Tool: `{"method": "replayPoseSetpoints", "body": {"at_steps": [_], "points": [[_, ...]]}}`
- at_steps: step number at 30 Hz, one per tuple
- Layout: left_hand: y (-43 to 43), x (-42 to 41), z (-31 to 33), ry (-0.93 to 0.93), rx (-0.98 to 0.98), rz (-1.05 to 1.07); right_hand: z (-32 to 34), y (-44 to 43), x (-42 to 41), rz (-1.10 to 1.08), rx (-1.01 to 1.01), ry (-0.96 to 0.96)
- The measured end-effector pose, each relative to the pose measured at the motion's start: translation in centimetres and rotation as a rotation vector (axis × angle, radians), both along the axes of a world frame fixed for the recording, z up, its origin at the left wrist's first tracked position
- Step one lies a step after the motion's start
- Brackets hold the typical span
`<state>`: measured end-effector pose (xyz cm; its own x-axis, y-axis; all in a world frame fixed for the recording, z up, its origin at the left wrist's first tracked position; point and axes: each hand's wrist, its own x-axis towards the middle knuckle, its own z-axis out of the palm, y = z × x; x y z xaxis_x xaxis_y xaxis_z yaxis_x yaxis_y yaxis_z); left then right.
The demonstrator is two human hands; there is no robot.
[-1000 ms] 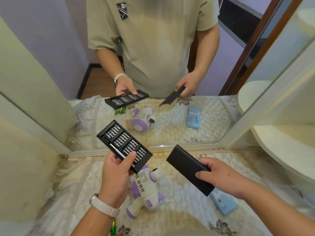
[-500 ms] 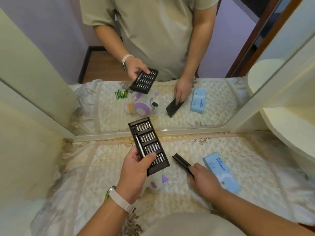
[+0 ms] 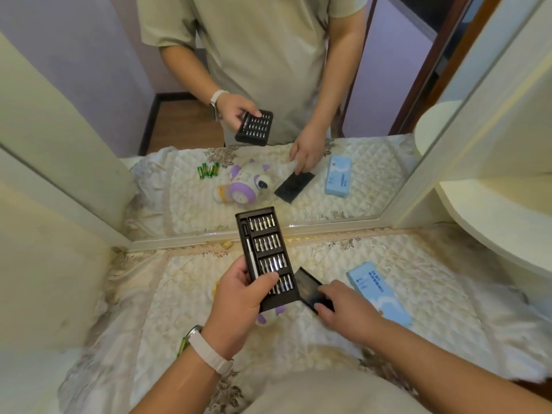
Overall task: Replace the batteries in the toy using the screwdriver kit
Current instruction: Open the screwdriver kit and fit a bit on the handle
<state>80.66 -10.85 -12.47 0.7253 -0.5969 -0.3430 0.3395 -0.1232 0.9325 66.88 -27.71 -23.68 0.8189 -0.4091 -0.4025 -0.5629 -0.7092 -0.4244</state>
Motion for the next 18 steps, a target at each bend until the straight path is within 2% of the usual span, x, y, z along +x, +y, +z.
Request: {"method": "replayPoseSetpoints", "body": {"at_steps": [4, 9, 15, 18], "points": [[-0.9, -1.7, 2.0, -0.045, 0.027, -0.021, 7.5, -1.0, 0.5, -0.131, 0.125, -0.296], [-2.0, -3.3, 5.0, -0.143, -0.017, -0.053, 17.0, -2.1, 0.0, -0.059, 0.045, -0.706], [-3.0, -4.6, 8.0, -0.222, -0.093, -0.061, 22.5, -2.3, -0.8, 0.186, -0.104, -0.894], [-3.6, -5.6, 9.5, -0.265, -0.152, -0.080, 23.4, -2.1, -1.0, 0.253, -0.155, -0.908]]}}
